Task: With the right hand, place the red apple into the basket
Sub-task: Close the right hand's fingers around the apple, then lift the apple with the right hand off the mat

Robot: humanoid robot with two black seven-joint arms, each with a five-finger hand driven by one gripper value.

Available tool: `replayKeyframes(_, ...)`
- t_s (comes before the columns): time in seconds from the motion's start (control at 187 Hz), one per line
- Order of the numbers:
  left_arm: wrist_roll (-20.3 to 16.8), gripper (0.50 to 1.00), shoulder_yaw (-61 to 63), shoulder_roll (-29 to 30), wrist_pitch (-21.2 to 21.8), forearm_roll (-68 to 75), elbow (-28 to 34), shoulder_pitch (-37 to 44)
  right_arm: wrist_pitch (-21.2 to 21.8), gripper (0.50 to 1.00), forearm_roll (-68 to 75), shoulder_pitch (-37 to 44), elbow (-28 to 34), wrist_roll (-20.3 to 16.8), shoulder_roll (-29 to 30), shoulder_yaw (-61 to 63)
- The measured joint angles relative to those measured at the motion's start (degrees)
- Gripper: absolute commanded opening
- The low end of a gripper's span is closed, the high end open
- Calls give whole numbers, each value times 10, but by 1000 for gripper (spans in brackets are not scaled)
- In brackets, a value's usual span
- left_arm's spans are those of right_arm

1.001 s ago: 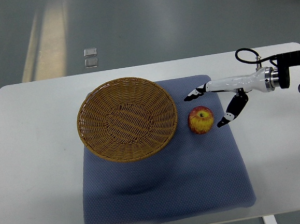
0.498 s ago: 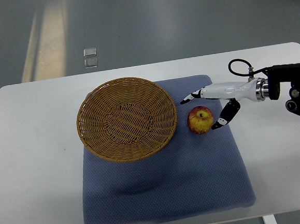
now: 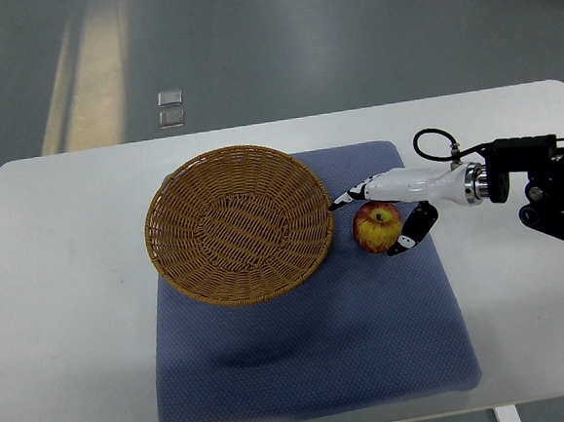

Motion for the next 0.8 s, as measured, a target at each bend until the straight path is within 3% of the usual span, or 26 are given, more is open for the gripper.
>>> replayKeyframes(0.166,0,1000,0,0,0,0,0,0,0,881,-3,-1,-9,-1,8,-1)
replayKeyframes(0.359,0,1000,0,0,0,0,0,0,1,764,-7,1,-20,-1,12,-3)
replayKeyframes(0.412,0,1000,0,0,0,0,0,0,3,764,-7,2,-20,-1,12,-3)
replayKeyframes(0.418,0,1000,0,0,0,0,0,0,3,732,-7,2,-20,-1,12,-3)
replayKeyframes(0.471,0,1000,0,0,0,0,0,0,4,695,-8,3,-21,-1,12,-3)
replayKeyframes(0.798,0,1000,0,0,0,0,0,0,7,695,-7,23,-20,1,11,-1)
